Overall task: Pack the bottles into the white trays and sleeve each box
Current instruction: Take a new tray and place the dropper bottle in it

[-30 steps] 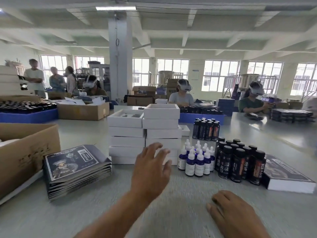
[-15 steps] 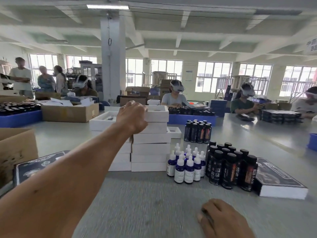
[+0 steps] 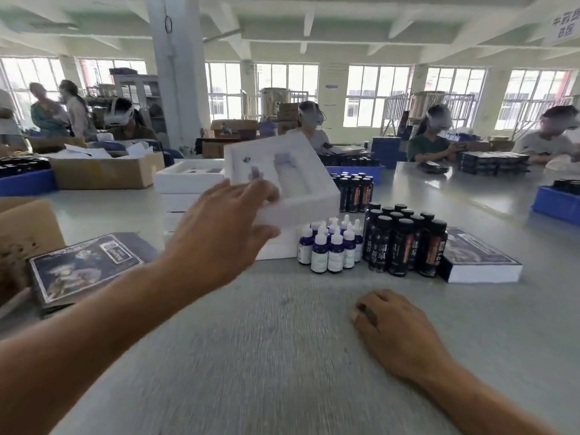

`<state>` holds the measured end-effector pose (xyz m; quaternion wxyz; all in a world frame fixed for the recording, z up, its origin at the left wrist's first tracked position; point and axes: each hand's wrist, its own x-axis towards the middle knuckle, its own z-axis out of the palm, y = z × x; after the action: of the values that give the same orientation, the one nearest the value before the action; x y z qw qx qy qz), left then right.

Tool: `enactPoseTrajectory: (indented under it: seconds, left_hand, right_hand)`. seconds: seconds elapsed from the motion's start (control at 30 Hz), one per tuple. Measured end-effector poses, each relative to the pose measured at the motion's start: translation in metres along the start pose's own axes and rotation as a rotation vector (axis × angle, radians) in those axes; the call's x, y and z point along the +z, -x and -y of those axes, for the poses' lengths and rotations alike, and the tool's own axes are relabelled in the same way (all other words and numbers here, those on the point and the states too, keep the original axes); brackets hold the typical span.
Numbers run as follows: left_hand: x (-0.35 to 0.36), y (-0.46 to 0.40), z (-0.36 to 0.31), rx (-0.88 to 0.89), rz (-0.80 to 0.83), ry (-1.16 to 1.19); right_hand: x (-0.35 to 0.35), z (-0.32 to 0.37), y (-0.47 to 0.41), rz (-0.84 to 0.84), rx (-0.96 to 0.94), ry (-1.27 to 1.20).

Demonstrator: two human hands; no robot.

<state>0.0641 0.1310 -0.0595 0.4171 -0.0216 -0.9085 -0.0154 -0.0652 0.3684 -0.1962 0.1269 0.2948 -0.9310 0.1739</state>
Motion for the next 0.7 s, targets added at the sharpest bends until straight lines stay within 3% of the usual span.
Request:
enactPoseTrajectory:
  seconds: [0.13, 0.2, 0.27, 0.47, 0.7]
  left_hand:
    - [0.009, 0.088, -0.030, 0.145, 0.212, -0.051]
    - [0.021, 0.107, -0.038, 0.107, 0.433, -0.033]
    - [0.031, 0.116, -0.038, 0.015, 0.533, 0.037]
    - [0.041, 0.120, -0.025, -0.027, 0.487, 0.154]
    - [0.053, 0.092, 0.005, -0.400, 0.415, 0.370]
  right_hand:
    - [-0.001, 0.003, 0.000, 0.012, -0.004, 0.035]
    - [-0.002, 0.003, 0.001, 0.014, -0.005, 0.044]
    - [-0.002, 0.004, 0.001, 0.027, 0.001, 0.041]
    - [-0.001, 0.006, 0.002, 0.017, 0.004, 0.029]
    - [-0.004, 0.010, 0.004, 0.000, 0.013, 0.001]
